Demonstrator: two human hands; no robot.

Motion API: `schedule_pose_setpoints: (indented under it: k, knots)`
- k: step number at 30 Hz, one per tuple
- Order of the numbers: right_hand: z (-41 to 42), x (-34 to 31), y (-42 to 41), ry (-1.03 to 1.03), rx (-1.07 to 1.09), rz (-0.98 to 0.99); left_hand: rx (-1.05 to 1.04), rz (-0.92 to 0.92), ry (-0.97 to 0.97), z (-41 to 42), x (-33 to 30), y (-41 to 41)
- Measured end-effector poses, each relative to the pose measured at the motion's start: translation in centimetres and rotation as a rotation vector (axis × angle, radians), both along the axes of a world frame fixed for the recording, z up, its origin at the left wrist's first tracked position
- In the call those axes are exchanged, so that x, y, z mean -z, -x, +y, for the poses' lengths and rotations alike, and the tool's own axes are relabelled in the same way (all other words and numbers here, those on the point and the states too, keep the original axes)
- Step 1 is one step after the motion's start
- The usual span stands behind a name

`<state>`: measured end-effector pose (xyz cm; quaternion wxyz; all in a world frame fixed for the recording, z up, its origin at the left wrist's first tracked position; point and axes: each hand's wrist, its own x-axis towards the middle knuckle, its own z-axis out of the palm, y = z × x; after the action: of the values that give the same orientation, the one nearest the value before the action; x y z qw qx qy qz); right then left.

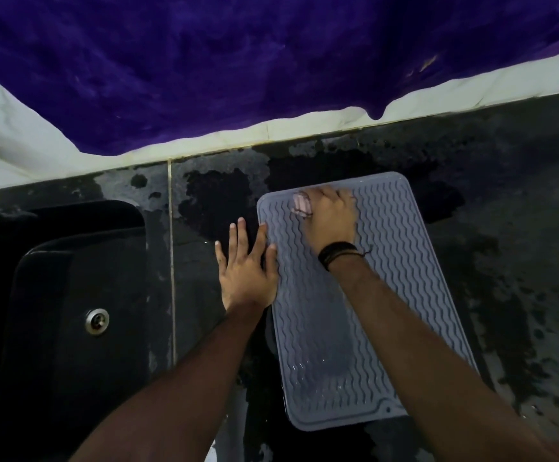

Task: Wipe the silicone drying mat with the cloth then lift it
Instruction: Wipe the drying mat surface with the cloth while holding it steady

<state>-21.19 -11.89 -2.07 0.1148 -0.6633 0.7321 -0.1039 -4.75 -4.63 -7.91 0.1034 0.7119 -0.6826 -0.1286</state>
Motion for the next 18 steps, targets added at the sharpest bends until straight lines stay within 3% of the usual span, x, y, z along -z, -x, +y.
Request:
schedule_pose_setpoints:
  k: [4, 7, 12, 18]
  knots:
    - [0.1, -0.3, -3.7, 0.061, -0.185, 0.057, 0.005, -0.03, -0.014, 0.0, -0.2, -0.1]
    - [-0.4, 0.2, -0.1, 0.093, -0.232, 0.128, 0.004, -0.013, -0.022, 0.0, -0.4, -0.1]
    - [0.2, 0.8, 7.9, 0.099, -0.165, 0.207, 0.002, 0.008, -0.005, 0.2, -0.7, 0.1]
    - [0.3, 0.8, 8.5, 0.048, 0.076, 0.172, 0.001, 0.011, 0.004, 0.1, -0.7, 0.2]
